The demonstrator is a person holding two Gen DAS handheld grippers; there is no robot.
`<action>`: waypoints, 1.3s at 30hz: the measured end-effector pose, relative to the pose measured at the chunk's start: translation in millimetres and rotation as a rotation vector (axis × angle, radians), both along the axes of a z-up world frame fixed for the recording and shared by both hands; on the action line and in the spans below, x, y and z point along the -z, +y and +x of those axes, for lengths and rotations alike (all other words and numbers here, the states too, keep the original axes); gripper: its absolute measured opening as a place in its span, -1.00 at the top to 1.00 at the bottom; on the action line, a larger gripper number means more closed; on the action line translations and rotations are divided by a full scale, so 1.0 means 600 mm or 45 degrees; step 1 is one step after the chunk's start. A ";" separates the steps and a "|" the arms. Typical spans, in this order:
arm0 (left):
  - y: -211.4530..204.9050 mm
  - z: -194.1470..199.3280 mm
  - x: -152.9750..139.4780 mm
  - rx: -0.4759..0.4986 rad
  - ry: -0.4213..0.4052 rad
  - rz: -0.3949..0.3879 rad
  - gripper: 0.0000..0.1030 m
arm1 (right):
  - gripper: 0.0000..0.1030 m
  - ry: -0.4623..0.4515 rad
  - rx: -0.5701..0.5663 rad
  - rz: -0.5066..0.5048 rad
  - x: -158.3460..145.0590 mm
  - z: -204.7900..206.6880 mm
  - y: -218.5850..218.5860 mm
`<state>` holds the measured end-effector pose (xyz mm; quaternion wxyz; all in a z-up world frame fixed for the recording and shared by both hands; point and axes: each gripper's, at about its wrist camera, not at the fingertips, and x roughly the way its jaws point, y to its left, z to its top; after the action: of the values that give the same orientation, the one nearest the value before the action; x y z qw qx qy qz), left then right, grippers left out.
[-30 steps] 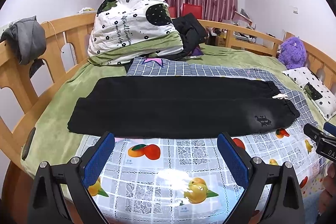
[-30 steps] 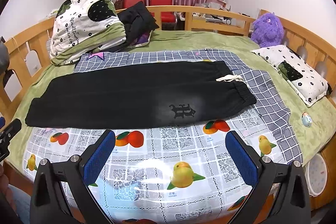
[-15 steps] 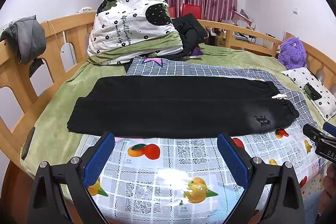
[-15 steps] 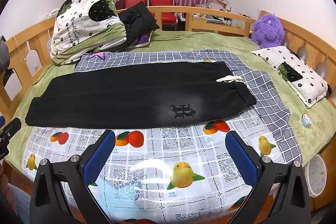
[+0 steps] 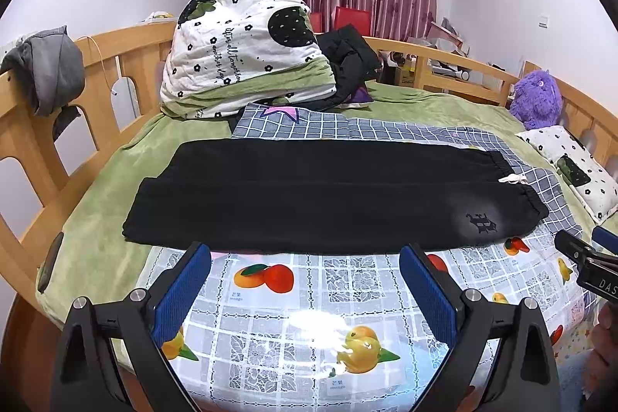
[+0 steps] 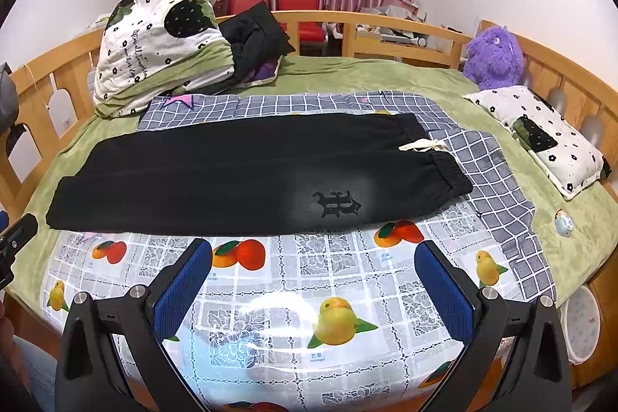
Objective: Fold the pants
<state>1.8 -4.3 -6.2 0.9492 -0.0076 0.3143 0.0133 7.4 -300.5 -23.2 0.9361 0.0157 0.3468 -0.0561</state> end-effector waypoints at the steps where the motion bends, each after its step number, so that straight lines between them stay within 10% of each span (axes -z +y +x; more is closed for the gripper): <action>1: 0.000 -0.001 0.000 0.000 -0.001 -0.001 -0.92 | -0.99 0.001 0.000 0.001 0.000 0.000 0.000; 18: -0.003 -0.002 -0.003 -0.003 0.000 0.019 -0.92 | -0.99 -0.008 -0.004 0.008 -0.005 -0.001 -0.001; 32: 0.017 -0.028 -0.142 0.004 -0.083 0.015 -0.92 | -0.99 -0.164 -0.140 0.083 -0.107 -0.017 -0.018; 39: 0.098 0.051 -0.088 -0.085 0.015 -0.131 -0.92 | -0.99 -0.181 -0.248 0.182 -0.119 0.043 -0.070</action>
<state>32.3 54.7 46.6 0.9447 -0.0668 0.3197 0.0287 33.4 -342.3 48.2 0.9559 0.0525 0.2826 0.0609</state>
